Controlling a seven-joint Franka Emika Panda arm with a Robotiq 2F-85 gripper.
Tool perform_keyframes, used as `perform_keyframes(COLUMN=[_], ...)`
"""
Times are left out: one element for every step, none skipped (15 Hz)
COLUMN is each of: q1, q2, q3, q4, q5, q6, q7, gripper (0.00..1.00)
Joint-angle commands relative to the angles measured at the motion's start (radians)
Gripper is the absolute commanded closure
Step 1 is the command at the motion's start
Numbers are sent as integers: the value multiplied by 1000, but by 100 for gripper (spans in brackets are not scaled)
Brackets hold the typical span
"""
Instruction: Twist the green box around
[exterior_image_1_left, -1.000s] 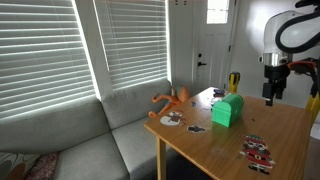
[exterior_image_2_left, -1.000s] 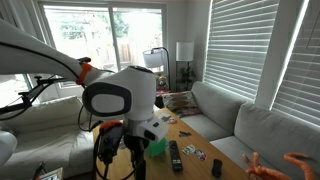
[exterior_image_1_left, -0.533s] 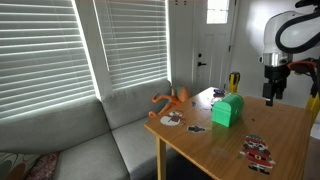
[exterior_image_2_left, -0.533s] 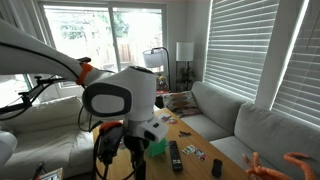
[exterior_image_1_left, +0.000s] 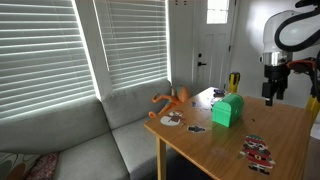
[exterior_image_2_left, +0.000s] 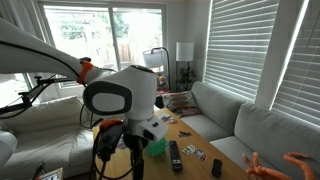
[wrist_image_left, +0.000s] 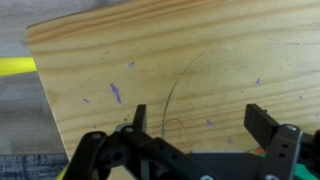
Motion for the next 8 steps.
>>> perform_keyframes(q1=[17,22,24,26,30,32,35,36], q2=[-11,-15,-13,-8,1,7,15,20], q3=[22,29,37,46,56,66,72,81], q4=[72,95,119,146,174,196,217,228], q5=[84,103,115,123,134,143,157,174], q6=[-138,-179,-214,-254,-292,-312,-332,-321], q7=[99,124,164,207,254,305,340,396], gripper=[0,0,0,0,0,0,0,0])
